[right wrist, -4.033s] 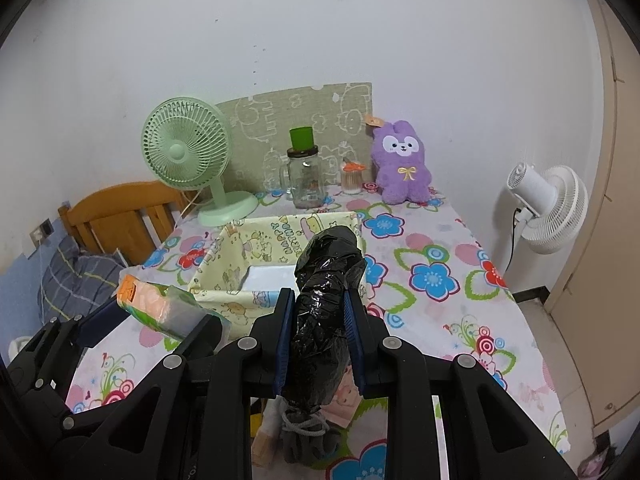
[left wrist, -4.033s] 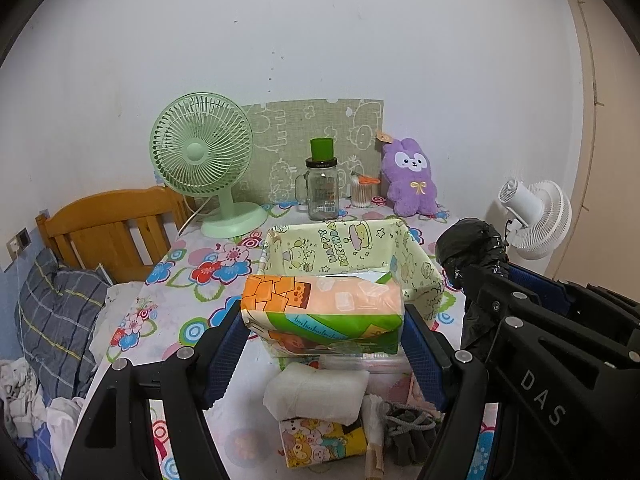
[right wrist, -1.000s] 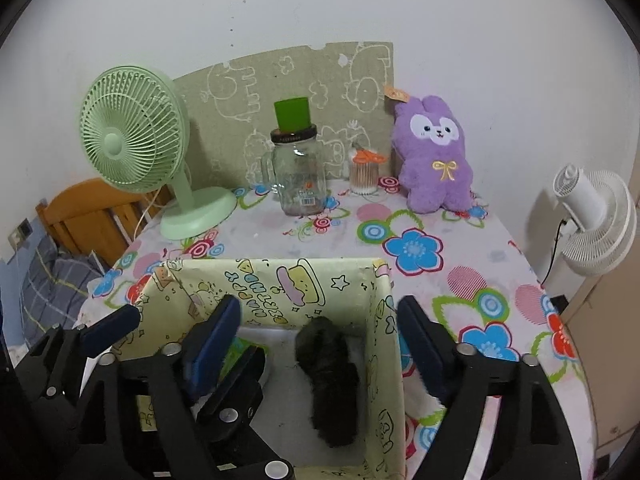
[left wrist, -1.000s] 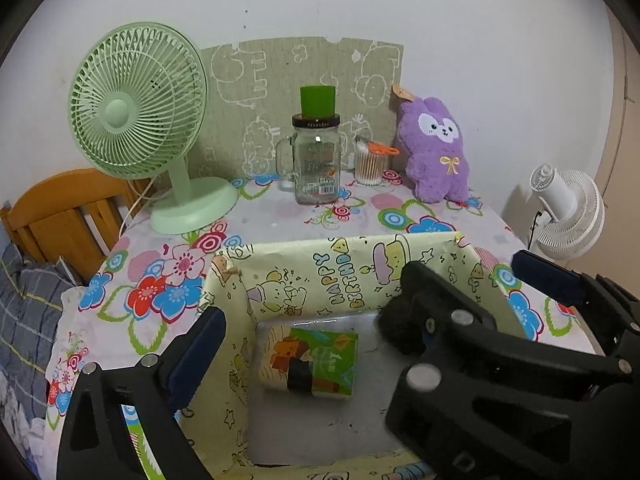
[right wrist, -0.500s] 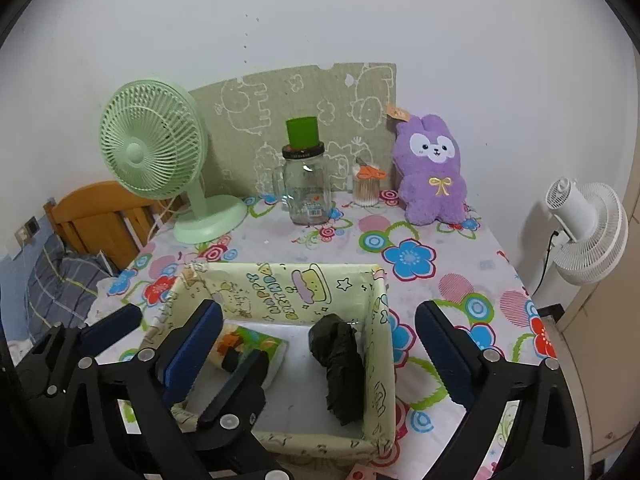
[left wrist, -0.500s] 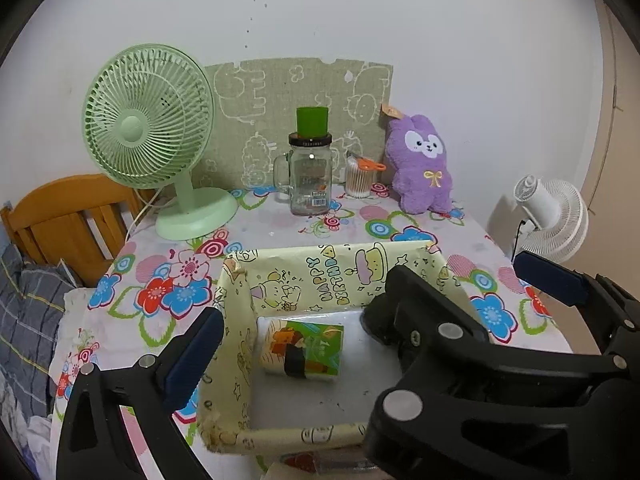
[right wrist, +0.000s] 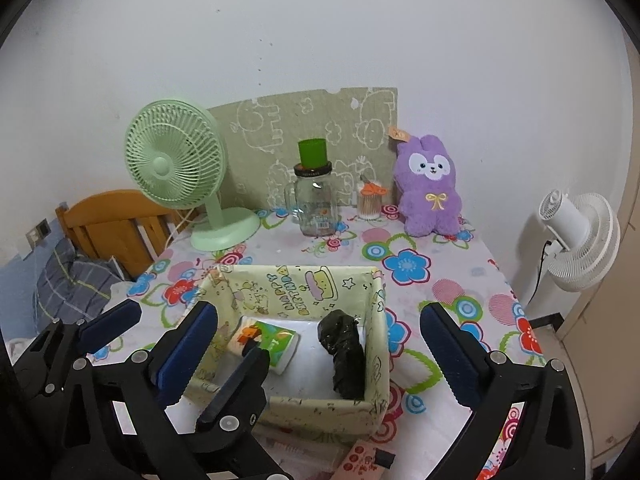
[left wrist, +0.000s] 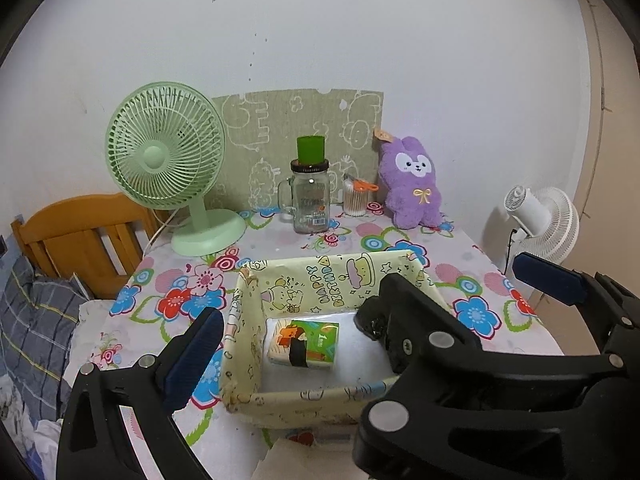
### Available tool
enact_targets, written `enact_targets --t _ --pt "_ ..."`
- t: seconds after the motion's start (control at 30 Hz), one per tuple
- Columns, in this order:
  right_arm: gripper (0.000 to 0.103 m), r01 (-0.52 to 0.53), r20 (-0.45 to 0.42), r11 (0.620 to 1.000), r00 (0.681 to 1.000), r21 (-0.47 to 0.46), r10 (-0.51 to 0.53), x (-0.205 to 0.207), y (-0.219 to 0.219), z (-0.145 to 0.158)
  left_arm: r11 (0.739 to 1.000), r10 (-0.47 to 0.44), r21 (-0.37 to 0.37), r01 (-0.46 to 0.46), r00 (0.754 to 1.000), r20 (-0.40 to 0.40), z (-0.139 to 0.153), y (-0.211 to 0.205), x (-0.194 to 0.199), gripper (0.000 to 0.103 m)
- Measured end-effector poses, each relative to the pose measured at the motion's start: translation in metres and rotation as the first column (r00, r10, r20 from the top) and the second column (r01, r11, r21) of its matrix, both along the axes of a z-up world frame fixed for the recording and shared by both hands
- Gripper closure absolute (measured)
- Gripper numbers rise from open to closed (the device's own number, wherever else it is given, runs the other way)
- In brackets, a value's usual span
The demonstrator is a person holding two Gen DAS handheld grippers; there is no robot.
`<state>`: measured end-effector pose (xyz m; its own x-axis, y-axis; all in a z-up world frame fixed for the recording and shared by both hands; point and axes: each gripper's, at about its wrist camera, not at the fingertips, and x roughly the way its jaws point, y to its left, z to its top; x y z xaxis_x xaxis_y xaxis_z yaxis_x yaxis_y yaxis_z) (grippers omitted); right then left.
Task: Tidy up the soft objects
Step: 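Withdraw both grippers from the box back toward the pile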
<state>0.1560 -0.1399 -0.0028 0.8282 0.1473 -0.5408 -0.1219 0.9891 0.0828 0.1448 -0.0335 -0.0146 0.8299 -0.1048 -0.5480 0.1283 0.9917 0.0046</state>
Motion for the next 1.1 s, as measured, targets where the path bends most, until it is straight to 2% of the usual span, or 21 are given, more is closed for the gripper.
enact_targets --t 0.47,0.83,1.1 --pt "0.0 -0.01 0.06 1.0 0.998 -0.005 0.011 -0.044 0.003 0.016 1.0 -0.009 0.001 0.009 0.998 0.063 0.013 0.0 -0.038 0.001" --pt "0.001 -0.023 0.065 0.999 0.998 -0.034 0.025 -0.068 0.005 0.017 1.0 -0.018 -0.015 0.019 0.998 0.06 0.01 0.002 -0.06 0.001" --pt "0.001 -0.015 0.072 1.0 0.997 -0.022 0.017 -0.085 0.001 0.013 0.999 -0.042 -0.012 0.043 0.996 0.073 0.006 0.0 -0.075 0.001"
